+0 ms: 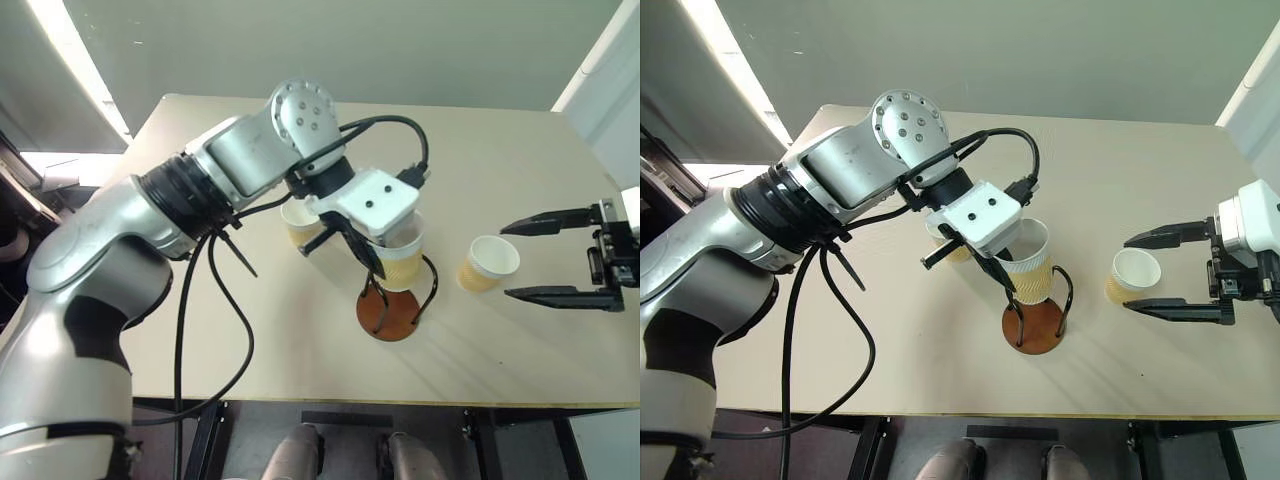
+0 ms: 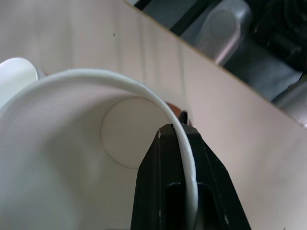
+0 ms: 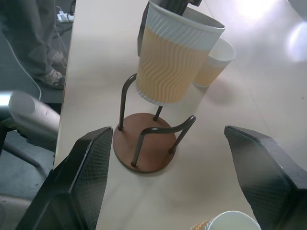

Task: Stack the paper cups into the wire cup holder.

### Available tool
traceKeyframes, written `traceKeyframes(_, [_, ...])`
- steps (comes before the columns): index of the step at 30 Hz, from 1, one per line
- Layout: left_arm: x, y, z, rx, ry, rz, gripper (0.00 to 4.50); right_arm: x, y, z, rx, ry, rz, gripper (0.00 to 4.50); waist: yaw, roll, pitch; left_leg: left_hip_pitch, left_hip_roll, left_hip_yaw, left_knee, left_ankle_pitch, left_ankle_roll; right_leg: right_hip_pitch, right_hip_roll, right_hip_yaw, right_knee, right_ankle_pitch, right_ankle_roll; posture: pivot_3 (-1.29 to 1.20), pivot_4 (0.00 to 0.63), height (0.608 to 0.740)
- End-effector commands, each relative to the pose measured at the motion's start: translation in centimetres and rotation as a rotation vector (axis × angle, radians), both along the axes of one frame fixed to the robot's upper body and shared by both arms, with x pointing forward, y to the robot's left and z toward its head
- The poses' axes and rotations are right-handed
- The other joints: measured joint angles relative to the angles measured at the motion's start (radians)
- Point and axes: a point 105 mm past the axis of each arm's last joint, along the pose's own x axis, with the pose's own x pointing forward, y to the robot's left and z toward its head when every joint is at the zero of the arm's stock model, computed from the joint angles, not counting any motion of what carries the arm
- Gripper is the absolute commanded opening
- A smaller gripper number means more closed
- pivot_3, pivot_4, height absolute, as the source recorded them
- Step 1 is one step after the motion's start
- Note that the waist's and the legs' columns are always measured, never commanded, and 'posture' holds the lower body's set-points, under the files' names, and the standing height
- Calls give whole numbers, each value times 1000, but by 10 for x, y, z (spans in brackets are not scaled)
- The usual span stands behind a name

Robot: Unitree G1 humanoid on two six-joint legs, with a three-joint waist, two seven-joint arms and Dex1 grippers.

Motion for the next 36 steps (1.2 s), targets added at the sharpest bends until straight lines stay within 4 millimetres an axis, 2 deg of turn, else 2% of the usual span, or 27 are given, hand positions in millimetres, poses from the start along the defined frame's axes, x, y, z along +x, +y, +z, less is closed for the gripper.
traceKeyframes(1, [-2, -2, 6, -10, -20, -45, 407, 0, 3, 10, -6, -60, 8, 3868, 0, 0, 0, 0, 0, 0, 0, 0, 0, 0, 0, 0, 0, 0, 0, 0, 150, 740])
traceKeyframes(2, [-3, -2, 6, -15, -18, -46, 645, 0, 3, 10, -6, -62, 8, 3868, 0, 0, 0, 0, 0, 0, 1, 0, 0, 0, 0, 0, 1, 0, 0, 0, 150, 740])
traceKeyframes(9, [-8, -6, 12, -50, 25, -44, 3123, 2, 3, 10, -13, -67, 2, 3868, 0, 0, 0, -1, 0, 0, 3, -1, 1, 0, 0, 0, 1, 0, 0, 0, 150, 740])
traceKeyframes(12, [-7, -9, 19, -86, 25, -34, 4251, 5, 4, 10, -19, -64, -16, 3868, 0, 0, 0, -1, 0, 0, 4, -1, 1, 0, 0, 0, 1, 0, 1, 0, 150, 740])
traceKeyframes(13, [-6, -11, 23, -106, 36, -24, 4482, 8, 3, 9, -30, -61, -36, 3868, 0, 0, 0, -1, 0, 0, 4, -1, 1, 1, 0, 0, 1, 0, 1, 0, 150, 740])
traceKeyframes(18, [1, -13, 57, -296, 129, 77, 4482, 28, -1, 0, -93, -44, -142, 3868, 0, 0, 0, -1, 0, 1, 7, -1, 2, 1, 0, 0, 2, 1, 1, 0, 150, 740])
traceKeyframes(23, [7, 17, 68, -386, 196, 197, 4482, 50, -13, -19, -241, -12, -283, 3868, -4, 1, -1, -1, 0, 1, 7, -1, 2, 1, 0, 0, 2, 1, 2, 0, 150, 740])
traceKeyframes(25, [3, 39, 75, -429, 244, 253, 4482, 60, -17, -26, -297, -20, -297, 3868, -8, 2, -1, -1, 1, 1, 7, -1, 2, 1, 0, 0, 2, 1, 2, 0, 150, 740])
traceKeyframes(30, [-5, 72, 68, -440, 308, 372, 4482, 72, -25, -43, -419, -5, -298, 3868, -8, 2, -1, -1, 1, 1, 8, -2, 2, 0, 1, 0, 1, 1, 2, 0, 150, 740])
traceKeyframes(36, [-13, 97, 55, -451, 344, 484, 4482, 73, -24, -58, -449, 55, -259, 3868, -5, 1, -1, -1, -1, -1, 10, -2, 3, 1, 1, 0, 1, 1, 2, 0, 150, 740])
